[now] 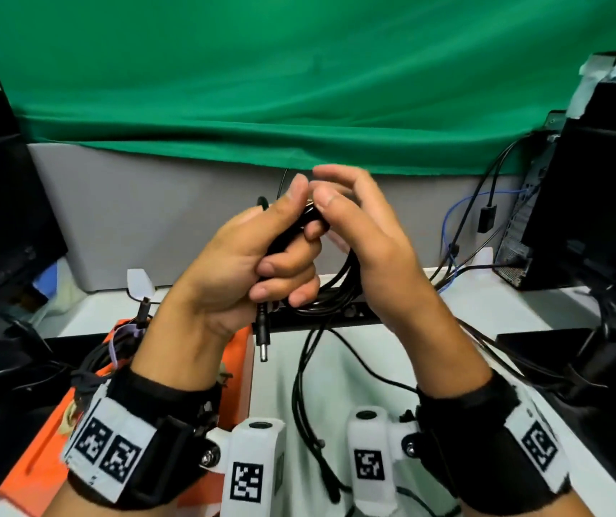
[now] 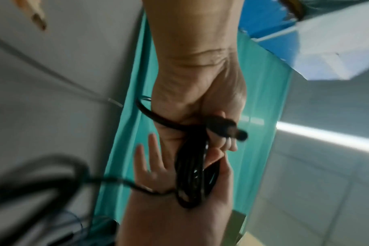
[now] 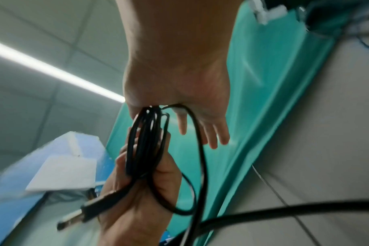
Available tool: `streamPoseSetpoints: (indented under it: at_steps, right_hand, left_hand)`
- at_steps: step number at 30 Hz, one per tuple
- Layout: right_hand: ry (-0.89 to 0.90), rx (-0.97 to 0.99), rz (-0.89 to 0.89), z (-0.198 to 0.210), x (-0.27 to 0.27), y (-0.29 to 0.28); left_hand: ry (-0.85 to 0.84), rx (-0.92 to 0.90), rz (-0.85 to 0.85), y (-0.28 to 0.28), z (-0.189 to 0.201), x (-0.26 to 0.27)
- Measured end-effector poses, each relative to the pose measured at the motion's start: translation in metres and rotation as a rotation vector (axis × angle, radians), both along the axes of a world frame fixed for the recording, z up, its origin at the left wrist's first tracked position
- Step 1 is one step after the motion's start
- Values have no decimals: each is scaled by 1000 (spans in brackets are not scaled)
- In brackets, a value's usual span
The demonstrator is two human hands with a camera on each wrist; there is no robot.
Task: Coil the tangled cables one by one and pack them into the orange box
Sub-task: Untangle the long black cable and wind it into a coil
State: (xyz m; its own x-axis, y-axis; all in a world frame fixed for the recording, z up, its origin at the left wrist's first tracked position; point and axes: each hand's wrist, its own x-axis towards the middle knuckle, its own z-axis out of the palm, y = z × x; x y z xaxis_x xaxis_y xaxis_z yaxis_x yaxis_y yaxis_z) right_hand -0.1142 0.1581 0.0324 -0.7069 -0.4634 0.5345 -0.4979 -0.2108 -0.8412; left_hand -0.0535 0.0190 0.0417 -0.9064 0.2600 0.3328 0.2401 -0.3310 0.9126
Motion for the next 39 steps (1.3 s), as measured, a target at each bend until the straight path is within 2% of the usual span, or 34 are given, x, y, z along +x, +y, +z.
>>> streamPoseSetpoints:
  at_steps: [2,7,9,10,12,14,16,19,21,22,24,27,32,35,39]
  right_hand:
    - [-145,21,216,0,4,0]
    - [-212,119,582,-1,-3,21]
    - [-162,159,578,6,-2,29]
    - [-104,166,476,9,-3,32]
    - [11,131,196,14,-5,33]
    - [28,50,38,13,-8,27]
    - [-103,-72,87,11,-8,20]
    - [-343,-222,318,14,-5,16]
    - [-377,-301,441,17,-2,17]
    - [-363,-324,448,17,-1,16]
    - [-291,-335,329,17,2,12]
    - [-158,-342,105,17,2,7]
    - [-138,-311,43,21,-5,20]
    - [-163,-217,36,23,-10,32]
    - [-158,-169,64,24,-8,34]
  left_hand:
    - [-11,59,-131,-2,-2,0]
    - [-44,129,-433,2,-6,-3]
    - [-33,104,-428,4,-4,-2]
    - [-37,84,-366,5,-2,-1]
    - [-72,65,-131,5,4,1]
    - [-66,72,113,6,7,1]
    - [-3,20,302,8,9,-1]
    - [121,-81,509,9,12,-4]
    - [153,-53,556,10,10,-5]
    - [154,-36,563,12,9,-6]
    - [157,-89,599,18,7,-8]
    - [139,-290,664,17,5,-7]
    - [69,-497,653,-2,7,2]
    - [61,-422,728,-9,11,3]
    - [76,-200,862,-7,11,-3]
